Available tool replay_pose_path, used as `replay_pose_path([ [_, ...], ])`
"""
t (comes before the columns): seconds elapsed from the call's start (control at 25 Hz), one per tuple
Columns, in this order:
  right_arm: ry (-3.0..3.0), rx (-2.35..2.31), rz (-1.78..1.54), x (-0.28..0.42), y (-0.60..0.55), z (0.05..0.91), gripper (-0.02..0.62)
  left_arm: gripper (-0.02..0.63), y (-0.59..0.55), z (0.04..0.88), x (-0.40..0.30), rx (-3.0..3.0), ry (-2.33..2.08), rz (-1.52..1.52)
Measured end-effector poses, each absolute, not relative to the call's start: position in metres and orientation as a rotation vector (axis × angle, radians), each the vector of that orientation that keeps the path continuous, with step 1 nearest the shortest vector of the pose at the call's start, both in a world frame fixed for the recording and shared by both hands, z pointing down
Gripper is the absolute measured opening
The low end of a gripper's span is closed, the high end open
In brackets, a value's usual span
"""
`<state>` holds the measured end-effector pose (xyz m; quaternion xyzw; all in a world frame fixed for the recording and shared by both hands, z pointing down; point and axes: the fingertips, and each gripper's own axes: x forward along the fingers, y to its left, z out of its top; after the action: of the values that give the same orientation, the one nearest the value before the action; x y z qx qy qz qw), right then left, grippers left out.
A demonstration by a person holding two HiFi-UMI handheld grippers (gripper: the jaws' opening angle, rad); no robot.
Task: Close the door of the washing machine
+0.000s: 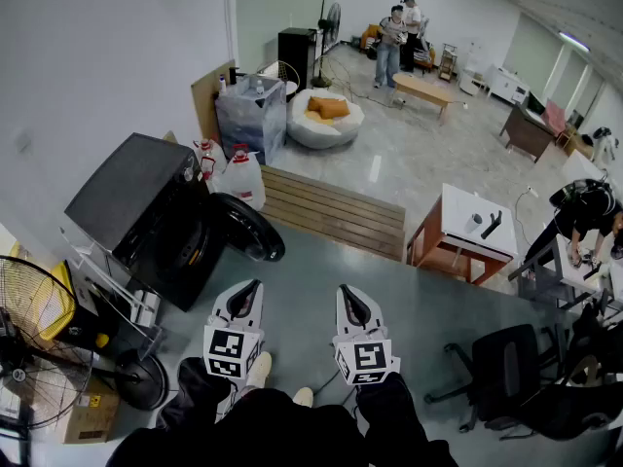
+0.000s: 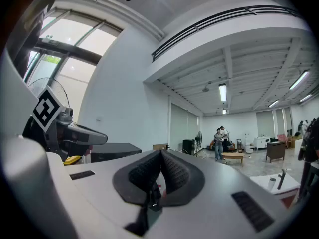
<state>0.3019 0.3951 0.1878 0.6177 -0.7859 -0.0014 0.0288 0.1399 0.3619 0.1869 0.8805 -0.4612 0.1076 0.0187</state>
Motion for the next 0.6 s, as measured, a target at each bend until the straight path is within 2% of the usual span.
replay_pose_path([
  [0.6,-2.421,1.899,0.011,0.315,0.397,0.19,0.015,0.032,0.362,0.191,0.152,2.721,-1.424,0.323],
])
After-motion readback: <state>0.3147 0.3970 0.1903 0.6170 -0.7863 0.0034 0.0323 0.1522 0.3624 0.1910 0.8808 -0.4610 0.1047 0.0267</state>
